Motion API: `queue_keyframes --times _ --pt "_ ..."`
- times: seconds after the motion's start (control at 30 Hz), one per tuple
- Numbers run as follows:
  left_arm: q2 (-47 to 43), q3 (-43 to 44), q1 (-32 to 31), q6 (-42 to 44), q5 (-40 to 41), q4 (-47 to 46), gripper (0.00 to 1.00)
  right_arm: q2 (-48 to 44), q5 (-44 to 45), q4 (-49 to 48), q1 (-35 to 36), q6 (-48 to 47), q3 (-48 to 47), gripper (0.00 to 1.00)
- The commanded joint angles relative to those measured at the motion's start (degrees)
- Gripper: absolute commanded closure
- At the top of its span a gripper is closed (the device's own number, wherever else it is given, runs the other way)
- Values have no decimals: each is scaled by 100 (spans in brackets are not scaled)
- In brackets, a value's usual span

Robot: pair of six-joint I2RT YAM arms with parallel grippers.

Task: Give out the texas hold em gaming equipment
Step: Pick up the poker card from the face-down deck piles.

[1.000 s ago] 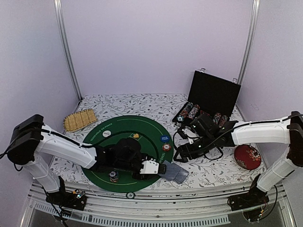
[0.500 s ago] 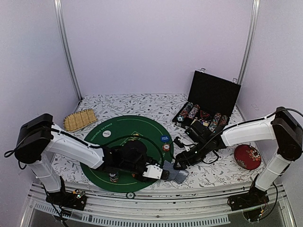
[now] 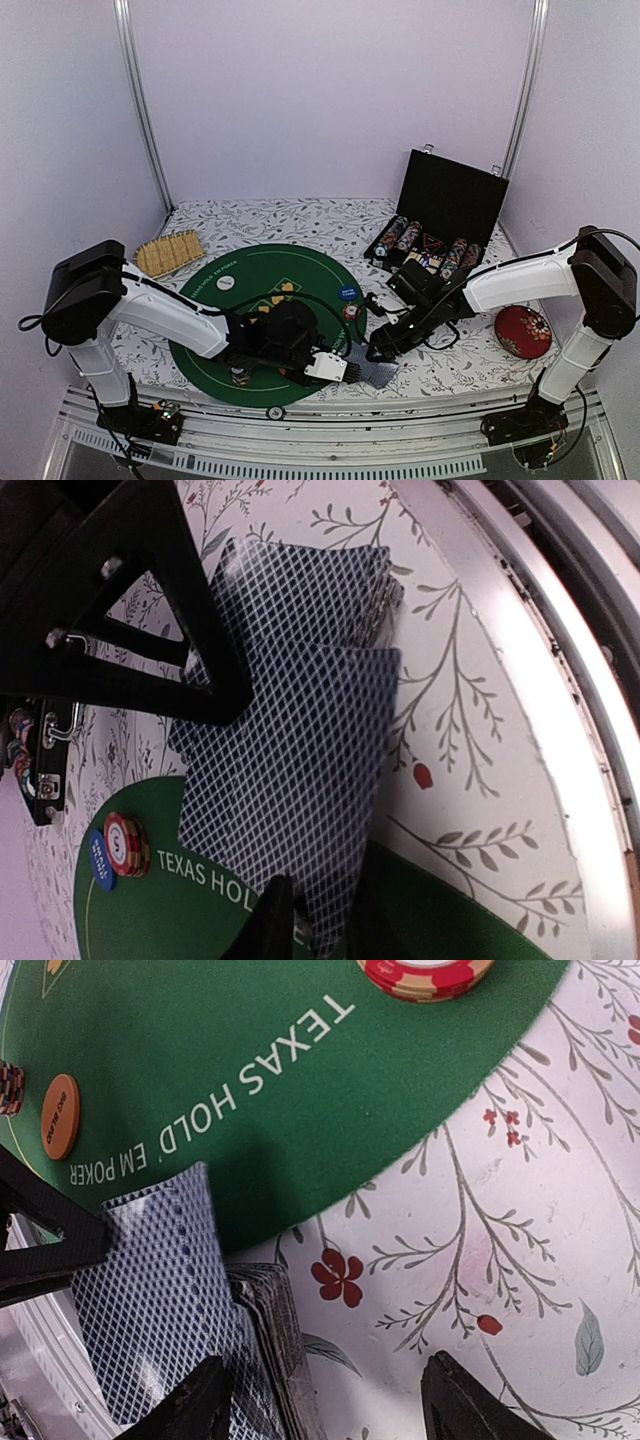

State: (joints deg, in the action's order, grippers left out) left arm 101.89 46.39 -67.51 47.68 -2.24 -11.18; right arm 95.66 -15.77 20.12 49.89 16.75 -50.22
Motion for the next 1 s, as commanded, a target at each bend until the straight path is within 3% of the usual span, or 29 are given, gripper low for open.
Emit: queue_keyframes --times 0.0,0.17,0.43,0.8,0.87,0.97 --pt "147 154 -178 57 133 71 84 -3 71 -43 30 -85 100 32" --pt "38 156 -268 -1 172 227 99 -18 153 7 30 -94 149 33" --pt "-323 63 -372 -230 221 459 100 -32 272 101 38 -17 230 35" --pt "-236 179 -423 -496 163 528 83 -16 191 53 30 -23 219 35" --pt "-274 171 -435 -537 141 563 86 -27 195 62 35 -31 227 35" --pt "-304 135 -447 -575 211 571 100 -38 212 62 37 -32 238 35"
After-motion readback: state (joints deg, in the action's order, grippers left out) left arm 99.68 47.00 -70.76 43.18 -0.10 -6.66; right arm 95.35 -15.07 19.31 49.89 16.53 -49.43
